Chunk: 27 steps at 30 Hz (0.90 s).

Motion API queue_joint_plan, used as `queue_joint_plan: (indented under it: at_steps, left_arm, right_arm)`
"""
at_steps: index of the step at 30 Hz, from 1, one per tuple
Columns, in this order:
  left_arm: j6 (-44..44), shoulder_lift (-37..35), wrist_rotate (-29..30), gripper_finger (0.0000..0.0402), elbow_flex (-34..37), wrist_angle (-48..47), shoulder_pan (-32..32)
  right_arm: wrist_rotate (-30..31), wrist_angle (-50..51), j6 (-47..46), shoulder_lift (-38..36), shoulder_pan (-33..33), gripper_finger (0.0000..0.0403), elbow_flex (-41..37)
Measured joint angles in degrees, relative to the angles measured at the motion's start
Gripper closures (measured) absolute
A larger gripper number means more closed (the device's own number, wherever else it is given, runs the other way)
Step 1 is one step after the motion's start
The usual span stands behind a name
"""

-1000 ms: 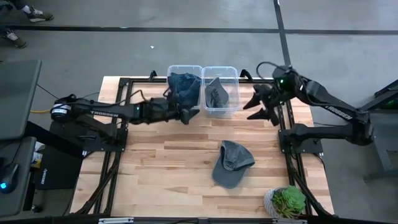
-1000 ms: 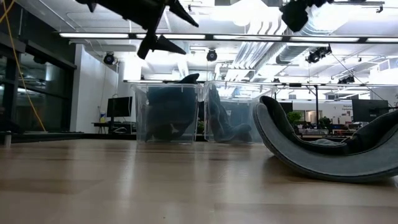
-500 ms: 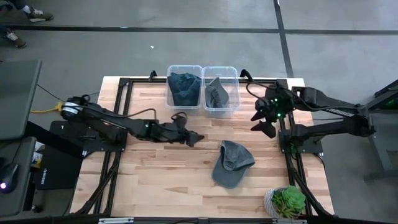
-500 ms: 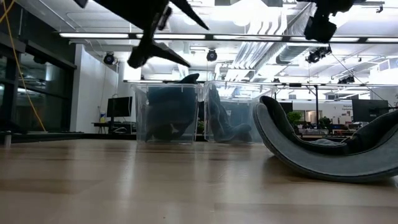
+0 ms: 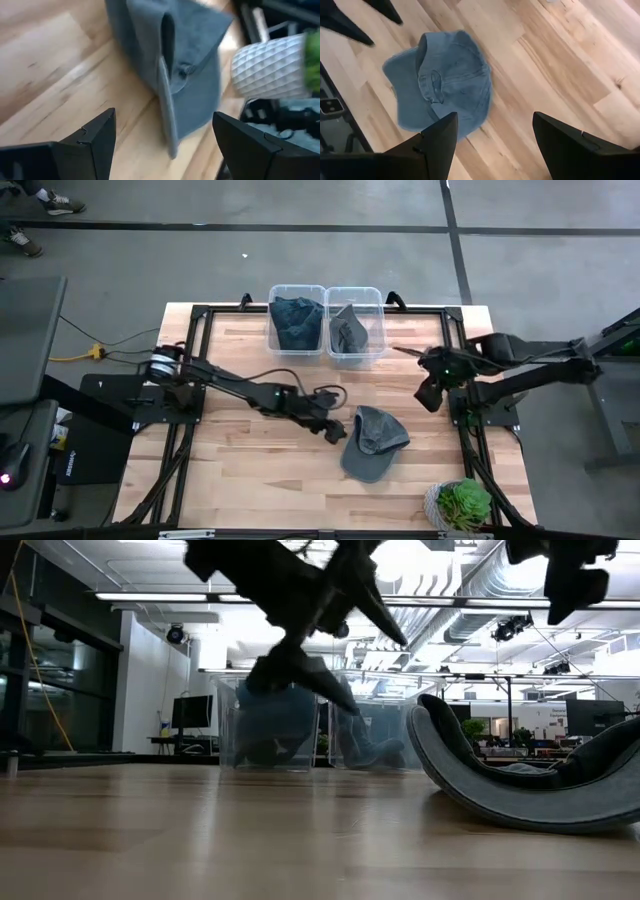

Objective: Pick & Place hat
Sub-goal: Put the gray cap into the right transparent bin

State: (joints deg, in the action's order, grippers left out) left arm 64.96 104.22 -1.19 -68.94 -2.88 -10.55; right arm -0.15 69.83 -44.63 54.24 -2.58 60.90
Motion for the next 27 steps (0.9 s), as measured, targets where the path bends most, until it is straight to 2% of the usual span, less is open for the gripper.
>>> queue_joint_plan:
  at_steps: [3, 13, 21, 27]
  left_arm:
    - [-0.28, 2.44, -0.71, 0.0126, -3.23, -5.46, 0.05]
    - [-1.48, 8.85, -1.74, 0.0126, -8.38, -4.97, 0.09]
    - [-1.47, 13.84, -4.24, 0.0126, -11.48, -4.38, 0.48]
    - [-2.46, 14.12, -5.11, 0.0126, -12.81, -2.77, 1.58]
  right_arm:
    - [1.73, -0.14, -5.34, 0.07, -4.06, 0.0151, 0.0]
    - [11.58, -0.29, -18.31, 1.21, -16.88, 0.0151, 0.0]
    - [16.54, -0.69, -23.54, 2.39, -22.2, 0.0151, 0.0]
    - [18.83, -0.65, -24.86, 2.45, -23.52, 0.0151, 0.0]
